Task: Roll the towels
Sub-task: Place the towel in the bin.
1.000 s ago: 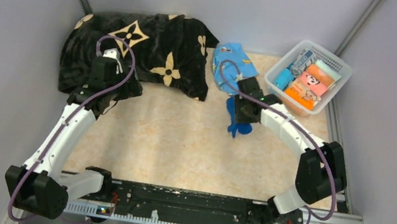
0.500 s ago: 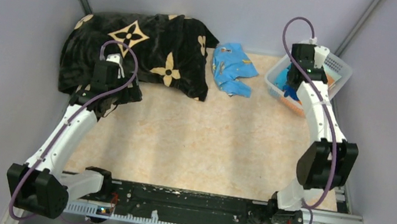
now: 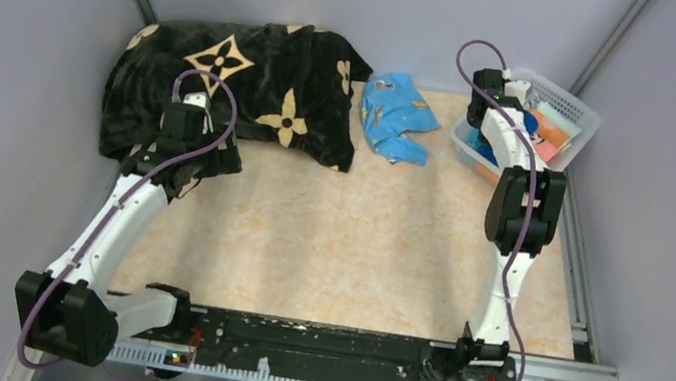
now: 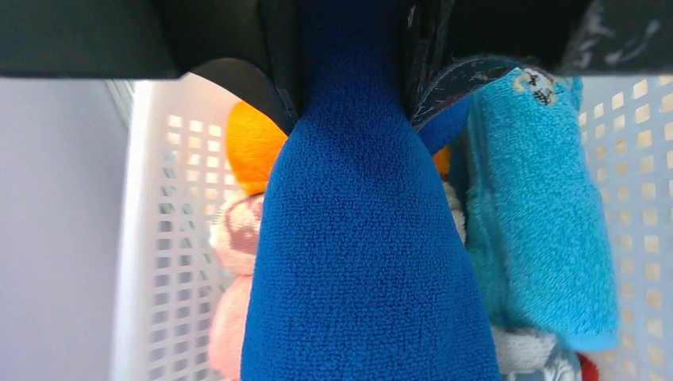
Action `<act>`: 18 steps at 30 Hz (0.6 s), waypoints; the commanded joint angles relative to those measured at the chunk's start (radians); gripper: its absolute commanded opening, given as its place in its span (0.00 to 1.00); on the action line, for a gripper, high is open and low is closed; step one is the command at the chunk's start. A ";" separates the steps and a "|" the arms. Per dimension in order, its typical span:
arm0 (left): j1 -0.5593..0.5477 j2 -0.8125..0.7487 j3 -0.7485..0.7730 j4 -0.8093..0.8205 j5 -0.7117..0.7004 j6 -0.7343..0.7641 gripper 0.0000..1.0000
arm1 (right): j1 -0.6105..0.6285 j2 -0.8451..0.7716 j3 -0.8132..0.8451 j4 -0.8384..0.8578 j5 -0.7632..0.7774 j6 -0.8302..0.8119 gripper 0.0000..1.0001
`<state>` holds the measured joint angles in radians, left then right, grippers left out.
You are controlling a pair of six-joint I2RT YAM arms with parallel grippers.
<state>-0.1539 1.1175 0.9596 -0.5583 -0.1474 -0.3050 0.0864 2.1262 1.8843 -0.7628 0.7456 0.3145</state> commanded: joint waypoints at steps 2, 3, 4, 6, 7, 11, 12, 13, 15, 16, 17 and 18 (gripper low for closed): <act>0.011 0.000 -0.002 0.002 -0.015 0.017 0.99 | -0.005 0.041 0.097 0.007 -0.131 0.007 0.00; 0.011 -0.001 -0.002 0.002 -0.016 0.018 0.99 | -0.005 0.045 0.100 0.013 -0.161 0.011 0.00; 0.010 -0.001 -0.003 0.003 -0.017 0.017 0.99 | -0.004 0.048 0.102 0.016 -0.192 0.015 0.00; 0.013 -0.001 -0.004 0.003 -0.015 0.017 0.99 | -0.005 0.051 0.110 0.021 -0.244 0.020 0.00; 0.012 -0.001 -0.004 0.003 -0.014 0.017 0.99 | -0.005 0.051 0.113 0.022 -0.261 0.018 0.00; 0.013 -0.002 -0.004 0.004 -0.012 0.018 0.99 | -0.005 0.046 0.118 0.040 -0.347 -0.011 0.00; 0.013 -0.003 -0.004 0.004 -0.011 0.017 0.99 | -0.006 0.047 0.116 0.044 -0.365 -0.019 0.00; 0.013 -0.004 -0.004 0.003 -0.009 0.017 0.99 | -0.005 0.049 0.115 0.044 -0.382 -0.027 0.00; 0.014 -0.005 -0.004 0.003 -0.009 0.016 0.99 | -0.005 0.052 0.113 0.040 -0.425 -0.047 0.00; 0.014 -0.004 -0.005 0.003 -0.009 0.016 0.99 | -0.005 0.051 0.107 0.042 -0.444 -0.053 0.00; 0.014 -0.004 -0.005 0.004 -0.009 0.015 0.99 | -0.006 0.050 0.099 0.045 -0.460 -0.061 0.00; 0.014 -0.004 -0.005 0.004 -0.007 0.015 0.99 | -0.005 0.047 0.089 0.050 -0.470 -0.066 0.00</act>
<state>-0.1478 1.1179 0.9596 -0.5583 -0.1532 -0.3050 0.0711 2.1822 1.9526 -0.7506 0.4263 0.2852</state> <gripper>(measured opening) 0.990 0.376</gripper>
